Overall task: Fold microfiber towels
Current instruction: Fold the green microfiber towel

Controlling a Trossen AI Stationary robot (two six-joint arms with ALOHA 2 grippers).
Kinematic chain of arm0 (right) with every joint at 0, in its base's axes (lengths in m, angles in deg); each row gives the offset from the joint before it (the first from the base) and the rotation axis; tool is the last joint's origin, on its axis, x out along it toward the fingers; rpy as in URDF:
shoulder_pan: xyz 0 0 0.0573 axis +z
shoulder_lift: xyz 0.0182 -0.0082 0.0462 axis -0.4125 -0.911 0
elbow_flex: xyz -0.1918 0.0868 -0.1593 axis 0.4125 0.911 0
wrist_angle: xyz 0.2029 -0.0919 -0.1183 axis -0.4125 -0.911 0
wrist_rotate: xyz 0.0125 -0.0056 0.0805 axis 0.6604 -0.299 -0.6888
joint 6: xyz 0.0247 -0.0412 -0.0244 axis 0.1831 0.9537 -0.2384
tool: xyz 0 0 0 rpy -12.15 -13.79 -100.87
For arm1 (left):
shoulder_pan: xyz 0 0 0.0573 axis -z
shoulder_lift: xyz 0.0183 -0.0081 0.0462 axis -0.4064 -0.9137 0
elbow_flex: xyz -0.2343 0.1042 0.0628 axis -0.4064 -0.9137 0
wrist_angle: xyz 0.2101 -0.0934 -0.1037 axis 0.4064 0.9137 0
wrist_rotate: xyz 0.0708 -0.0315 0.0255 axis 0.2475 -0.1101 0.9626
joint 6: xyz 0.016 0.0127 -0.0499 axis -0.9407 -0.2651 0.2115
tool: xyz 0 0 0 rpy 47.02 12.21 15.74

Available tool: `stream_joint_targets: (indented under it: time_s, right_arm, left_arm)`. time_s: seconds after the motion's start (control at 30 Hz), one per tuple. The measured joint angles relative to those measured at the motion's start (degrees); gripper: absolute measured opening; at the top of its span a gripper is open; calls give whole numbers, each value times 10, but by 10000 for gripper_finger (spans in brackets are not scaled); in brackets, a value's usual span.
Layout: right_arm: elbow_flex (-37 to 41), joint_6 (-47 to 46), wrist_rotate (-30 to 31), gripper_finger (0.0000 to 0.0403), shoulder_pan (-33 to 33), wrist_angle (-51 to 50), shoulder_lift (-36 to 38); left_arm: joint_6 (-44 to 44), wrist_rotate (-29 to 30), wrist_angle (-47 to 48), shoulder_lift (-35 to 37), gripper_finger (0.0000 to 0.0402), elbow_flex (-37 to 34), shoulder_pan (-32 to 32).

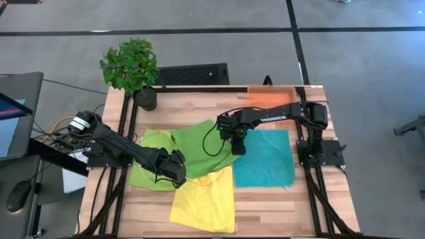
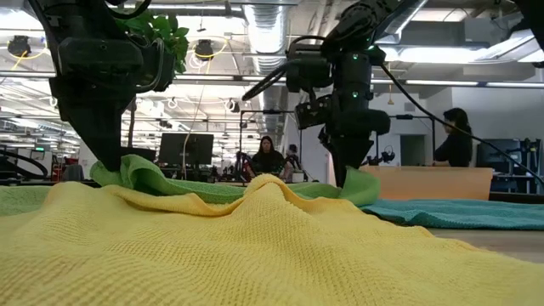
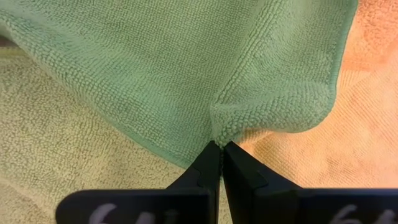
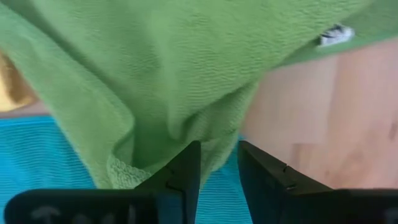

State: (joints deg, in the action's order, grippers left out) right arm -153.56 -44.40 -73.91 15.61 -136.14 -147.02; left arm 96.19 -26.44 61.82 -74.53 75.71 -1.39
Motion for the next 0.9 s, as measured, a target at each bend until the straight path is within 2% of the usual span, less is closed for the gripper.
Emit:
stream_joint_targets:
  time_s: [0.23,0.37,0.7,0.9]
  right_arm:
    - [0,24,-12,127,0,6,0]
    - [0,25,-7,114,1,8,0]
    - [0,55,4,9,13,9,0]
    - [0,49,83,8,20,-1,1]
  left_arm:
    - [0,3,0,0,0,0,0]
    - [0,3,0,0,0,0,0]
    - [0,3,0,0,0,0,0]
    - [0,2,0,0,0,0,0]
